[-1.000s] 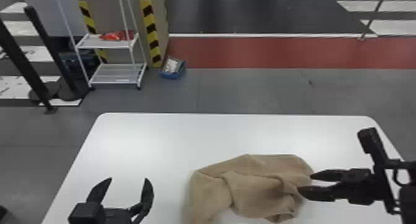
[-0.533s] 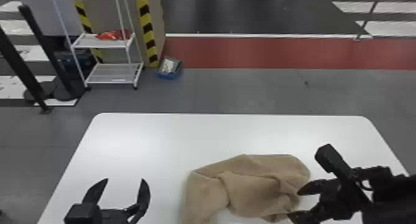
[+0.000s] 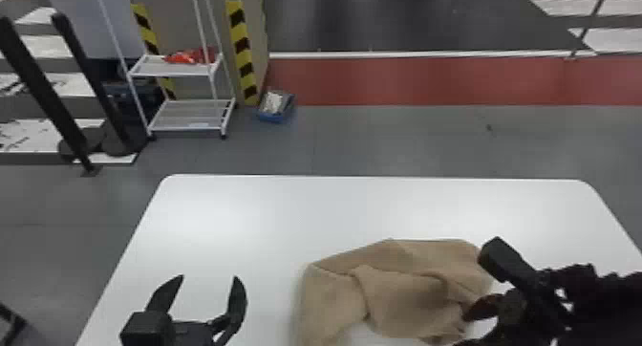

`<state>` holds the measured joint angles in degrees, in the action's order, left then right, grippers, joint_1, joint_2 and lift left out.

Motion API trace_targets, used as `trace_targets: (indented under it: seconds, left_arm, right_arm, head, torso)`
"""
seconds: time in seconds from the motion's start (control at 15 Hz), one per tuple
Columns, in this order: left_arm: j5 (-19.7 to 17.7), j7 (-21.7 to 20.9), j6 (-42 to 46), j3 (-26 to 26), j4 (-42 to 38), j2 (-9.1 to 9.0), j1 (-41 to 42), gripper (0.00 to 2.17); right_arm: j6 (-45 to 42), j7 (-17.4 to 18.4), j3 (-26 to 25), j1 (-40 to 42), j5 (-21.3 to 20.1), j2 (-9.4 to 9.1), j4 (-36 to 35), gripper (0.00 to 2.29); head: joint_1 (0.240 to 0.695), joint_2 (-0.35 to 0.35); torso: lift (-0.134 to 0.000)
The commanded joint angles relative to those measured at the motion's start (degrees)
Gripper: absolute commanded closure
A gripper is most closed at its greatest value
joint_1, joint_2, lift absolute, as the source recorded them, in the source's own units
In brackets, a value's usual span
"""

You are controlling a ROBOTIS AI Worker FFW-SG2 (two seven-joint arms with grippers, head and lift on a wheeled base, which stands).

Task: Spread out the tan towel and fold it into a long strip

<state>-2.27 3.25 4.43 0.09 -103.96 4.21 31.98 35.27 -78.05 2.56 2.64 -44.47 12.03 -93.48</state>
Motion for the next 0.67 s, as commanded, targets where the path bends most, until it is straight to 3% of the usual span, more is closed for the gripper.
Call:
trace_targets:
  seconds: [0.0,0.07,0.2,0.33,0.4,0.53,0.6]
  left_arm:
    - [0.1,0.0,0.0,0.0,0.3,-0.08,-0.2,0.07]
    - [0.1,0.0,0.0,0.0,0.3,-0.08,-0.2,0.07]
    - [0.1,0.0,0.0,0.0,0.3,-0.08,-0.2,0.07]
    - [0.1,0.0,0.0,0.0,0.3,-0.08,-0.2,0.07]
    - [0.2,0.0,0.0,0.0,0.3,0.00,-0.2,0.07]
    - [0.2,0.0,0.0,-0.1,0.2,0.00,-0.2,0.07]
    - [0.2,0.0,0.0,-0.1,0.1,0.00,-0.2,0.07]
  right_arm:
    - [-2.6,-0.3,-0.5,-0.3,0.1,0.01,0.8,0.60]
    - [-4.4,-0.3,-0.8,-0.3,0.3,0.01,1.1,0.76]
    - [-8.2,-0.3,-2.2,-0.3,1.2,-0.25,2.1,1.44]
    - [-11.1,-0.3,-3.7,-0.4,2.6,-0.34,2.5,1.52]
    - [-12.8,-0.3,-5.0,-0.4,3.6,-0.43,2.7,1.77]
    - [-13.2,-0.3,-7.1,-0.7,4.9,-0.43,3.0,1.79]
    - [-13.2,-0.3,-9.9,-0.7,7.6,-0.43,2.2,1.79]
  head:
    - [0.695,0.047]
    - [0.695,0.045]
    - [0.695,0.045]
    - [0.695,0.047]
    - [0.695,0.048]
    - [0.695,0.045]
    - [0.695,0.041]
  torso:
    - [0.000]
    - [0.000]
    - [0.000]
    - [0.000]
    - [0.000]
    - [0.000]
    - [0.000]
